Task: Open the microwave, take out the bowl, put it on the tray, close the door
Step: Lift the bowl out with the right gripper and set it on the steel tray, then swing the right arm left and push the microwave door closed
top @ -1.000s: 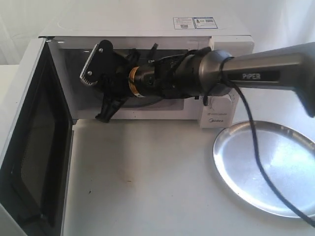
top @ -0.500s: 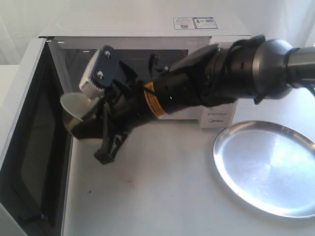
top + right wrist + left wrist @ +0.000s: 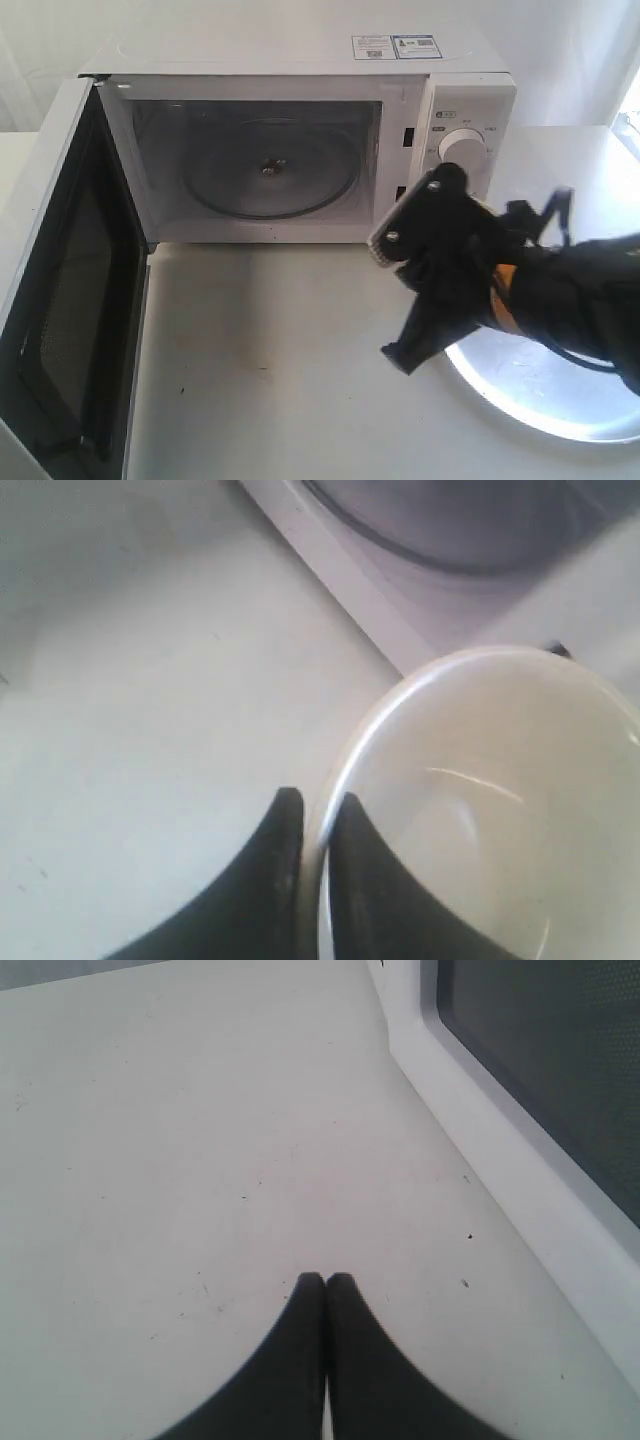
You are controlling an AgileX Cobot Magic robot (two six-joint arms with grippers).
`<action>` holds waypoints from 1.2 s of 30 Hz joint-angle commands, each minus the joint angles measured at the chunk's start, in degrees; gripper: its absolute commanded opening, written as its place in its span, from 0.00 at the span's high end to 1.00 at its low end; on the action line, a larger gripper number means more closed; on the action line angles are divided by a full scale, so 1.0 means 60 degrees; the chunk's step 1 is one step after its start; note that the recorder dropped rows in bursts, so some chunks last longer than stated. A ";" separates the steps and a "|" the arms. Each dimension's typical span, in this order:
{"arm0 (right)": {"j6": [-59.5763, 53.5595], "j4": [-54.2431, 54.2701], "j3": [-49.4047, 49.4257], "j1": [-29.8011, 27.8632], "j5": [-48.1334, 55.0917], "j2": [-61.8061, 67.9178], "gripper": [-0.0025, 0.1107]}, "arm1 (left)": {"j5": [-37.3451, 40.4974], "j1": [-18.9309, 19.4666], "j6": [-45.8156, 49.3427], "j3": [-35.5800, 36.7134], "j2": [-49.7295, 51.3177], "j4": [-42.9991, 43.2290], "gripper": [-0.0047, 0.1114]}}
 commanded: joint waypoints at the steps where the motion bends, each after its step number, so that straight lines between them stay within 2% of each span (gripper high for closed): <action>1: 0.0166 0.1423 0.1188 -0.0033 0.3262 -0.0568 0.98 | 0.0057 -0.0012 -0.0015 -0.0023 -0.0020 -0.0094 0.96; 6: 0.0166 0.1335 0.1556 -0.0033 0.3589 0.0184 0.98 | 0.0057 -0.0012 -0.0015 -0.0023 -0.0020 -0.0094 0.96; 9: 0.0166 0.0344 0.1556 -0.0033 0.3423 0.0811 0.96 | 0.0057 -0.0012 -0.0015 -0.0023 -0.0020 -0.0094 0.96; 13: 0.1059 -0.1054 0.1499 -0.0033 0.3433 0.1364 0.84 | 0.0057 -0.0012 -0.0015 -0.0023 -0.0020 -0.0094 0.96; 19: 0.1917 -0.1054 0.1036 -0.0033 0.4072 0.1508 0.63 | 0.0057 -0.0012 -0.0015 -0.0023 -0.0020 -0.0094 0.96; 22: 0.1938 -0.1054 0.0622 -0.0033 0.4076 0.1323 0.59 | 0.0057 -0.0012 -0.0015 -0.0023 -0.0020 -0.0094 0.96; 27: 0.1938 -0.1054 -0.0535 0.0009 0.2938 0.0800 0.64 | 0.0057 -0.0012 -0.0015 -0.0023 -0.0020 -0.0094 0.96; 30: 0.1672 -0.1054 -0.1831 0.0155 0.0442 0.0656 0.77 | 0.0057 -0.0012 -0.0015 -0.0023 -0.0020 -0.0094 0.96; 33: -0.0223 -0.1054 -0.3405 0.0451 -0.2894 0.0895 0.95 | 0.0057 -0.0012 -0.0015 -0.0023 -0.0020 -0.0094 0.96; 36: -0.1421 -0.1054 -0.5055 0.1067 -0.3607 0.1554 0.98 | 0.0057 -0.0012 -0.0015 -0.0023 -0.0020 -0.0094 0.96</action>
